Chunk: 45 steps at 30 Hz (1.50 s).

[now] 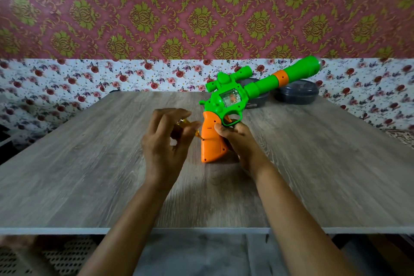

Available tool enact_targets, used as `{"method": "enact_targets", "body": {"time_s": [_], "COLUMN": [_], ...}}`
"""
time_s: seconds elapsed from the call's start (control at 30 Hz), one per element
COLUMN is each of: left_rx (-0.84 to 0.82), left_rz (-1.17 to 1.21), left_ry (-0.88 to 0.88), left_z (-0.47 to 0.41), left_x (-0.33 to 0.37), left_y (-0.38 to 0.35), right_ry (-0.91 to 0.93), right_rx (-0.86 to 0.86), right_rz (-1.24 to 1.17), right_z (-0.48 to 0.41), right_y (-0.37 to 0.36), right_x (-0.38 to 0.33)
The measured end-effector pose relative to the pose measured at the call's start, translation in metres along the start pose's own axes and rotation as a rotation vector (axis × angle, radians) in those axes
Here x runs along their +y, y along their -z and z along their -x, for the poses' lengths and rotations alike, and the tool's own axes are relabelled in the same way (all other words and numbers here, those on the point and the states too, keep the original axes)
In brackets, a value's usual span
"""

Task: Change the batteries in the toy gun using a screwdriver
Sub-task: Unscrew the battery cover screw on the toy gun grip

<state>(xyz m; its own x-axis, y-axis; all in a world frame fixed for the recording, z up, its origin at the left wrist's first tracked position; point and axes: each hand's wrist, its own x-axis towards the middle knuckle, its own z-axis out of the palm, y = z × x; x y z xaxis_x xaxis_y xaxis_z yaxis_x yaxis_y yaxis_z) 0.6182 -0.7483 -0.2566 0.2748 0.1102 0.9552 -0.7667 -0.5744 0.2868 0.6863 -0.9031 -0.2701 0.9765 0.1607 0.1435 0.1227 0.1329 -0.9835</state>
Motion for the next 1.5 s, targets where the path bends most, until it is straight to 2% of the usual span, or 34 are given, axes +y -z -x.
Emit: {"method": "enact_targets", "body": {"time_s": [0.13,0.3,0.5,0.6,0.73,1.1,1.5], "left_rx": [-0.074,-0.046,0.052,0.035,-0.023,-0.059,0.0], "left_rz": [-0.005,-0.048,0.046,0.102,-0.034,-0.097,0.019], "left_ry": [-0.046,-0.073,0.026,0.071,-0.012,-0.104,0.014], "left_z": [-0.0004,0.0002,0.0,0.0011,0.0016,0.0013,0.0034], "left_x": [0.0016,0.0008,0.0021,0.0039,0.0005,0.0017,0.0015], "left_y": [-0.001,0.0,-0.0008,-0.0022,-0.0015,-0.0023,-0.0034], "right_ry": [0.003,-0.005,-0.008,-0.005,-0.002,-0.001,-0.027], "right_rx": [0.003,0.007,0.013,0.009,0.01,-0.012,-0.011], "right_rz": [0.01,0.012,0.032,0.016,0.0,-0.039,-0.043], "right_z": [-0.0004,-0.0011,-0.0024,-0.0025,-0.0035,-0.0037,-0.0032], "right_y": [-0.0012,-0.0015,0.0,-0.0002,0.0,-0.001,-0.0025], "right_x": [-0.0002,-0.0004,0.0017,0.0023,0.002,0.0029,0.002]}}
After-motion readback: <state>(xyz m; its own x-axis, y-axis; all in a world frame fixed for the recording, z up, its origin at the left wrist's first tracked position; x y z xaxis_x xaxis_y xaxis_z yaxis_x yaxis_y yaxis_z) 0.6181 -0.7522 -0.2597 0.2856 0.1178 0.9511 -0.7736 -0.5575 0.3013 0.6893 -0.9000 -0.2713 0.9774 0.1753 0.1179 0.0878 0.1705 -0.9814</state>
